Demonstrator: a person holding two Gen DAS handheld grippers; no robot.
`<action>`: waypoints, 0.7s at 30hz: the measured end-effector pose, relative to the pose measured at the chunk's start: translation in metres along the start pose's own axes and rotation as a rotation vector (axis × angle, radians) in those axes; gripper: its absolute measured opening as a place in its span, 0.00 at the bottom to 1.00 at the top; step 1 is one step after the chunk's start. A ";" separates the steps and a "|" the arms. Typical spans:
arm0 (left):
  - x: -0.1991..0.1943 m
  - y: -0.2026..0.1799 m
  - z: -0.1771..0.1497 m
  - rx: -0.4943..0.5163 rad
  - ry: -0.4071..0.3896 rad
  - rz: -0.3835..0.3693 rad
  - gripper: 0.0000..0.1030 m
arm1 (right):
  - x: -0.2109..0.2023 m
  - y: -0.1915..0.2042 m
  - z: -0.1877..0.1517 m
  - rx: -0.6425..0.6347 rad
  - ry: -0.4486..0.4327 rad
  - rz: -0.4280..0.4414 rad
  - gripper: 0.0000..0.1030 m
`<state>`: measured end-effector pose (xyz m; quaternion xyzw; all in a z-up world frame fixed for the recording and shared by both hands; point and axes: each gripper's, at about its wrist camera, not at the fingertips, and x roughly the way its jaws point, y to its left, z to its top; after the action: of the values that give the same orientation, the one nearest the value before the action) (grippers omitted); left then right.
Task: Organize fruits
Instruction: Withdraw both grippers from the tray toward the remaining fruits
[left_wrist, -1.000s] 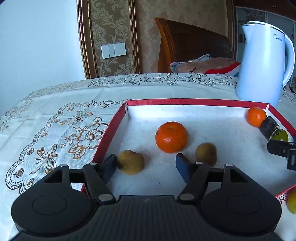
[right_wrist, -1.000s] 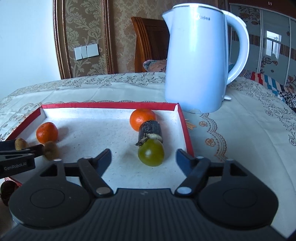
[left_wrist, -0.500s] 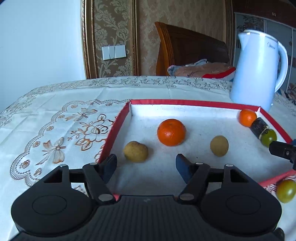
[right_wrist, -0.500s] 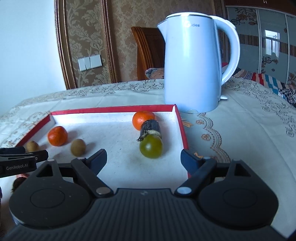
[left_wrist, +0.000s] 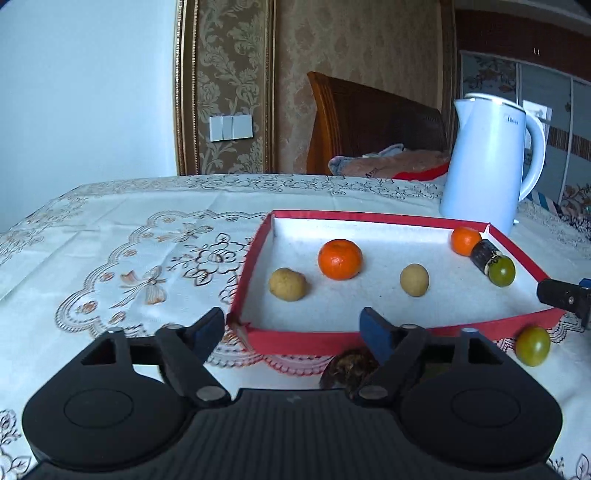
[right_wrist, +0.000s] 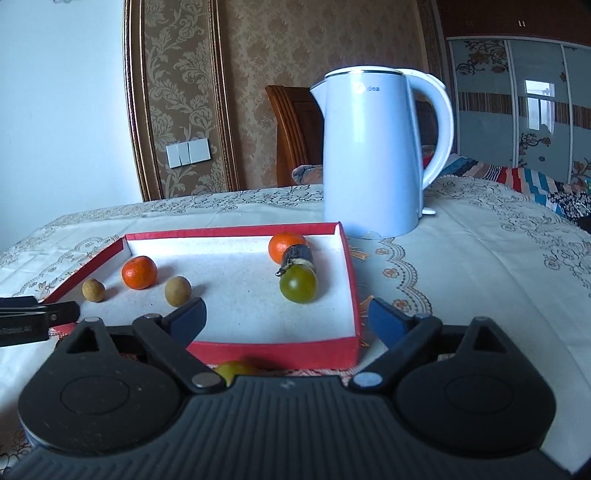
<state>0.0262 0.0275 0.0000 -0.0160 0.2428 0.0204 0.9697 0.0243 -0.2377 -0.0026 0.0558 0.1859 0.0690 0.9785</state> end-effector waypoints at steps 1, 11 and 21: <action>-0.003 0.003 -0.002 -0.006 -0.006 -0.003 0.79 | -0.003 -0.002 -0.001 0.008 -0.005 0.002 0.91; -0.009 0.000 -0.013 0.042 0.058 -0.129 0.79 | -0.012 -0.013 -0.009 0.060 0.007 0.013 0.91; 0.011 -0.010 -0.016 0.091 0.171 -0.107 0.79 | -0.010 -0.010 -0.011 0.051 0.024 0.019 0.93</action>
<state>0.0288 0.0168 -0.0194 0.0132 0.3239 -0.0440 0.9450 0.0120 -0.2479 -0.0107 0.0816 0.1988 0.0740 0.9738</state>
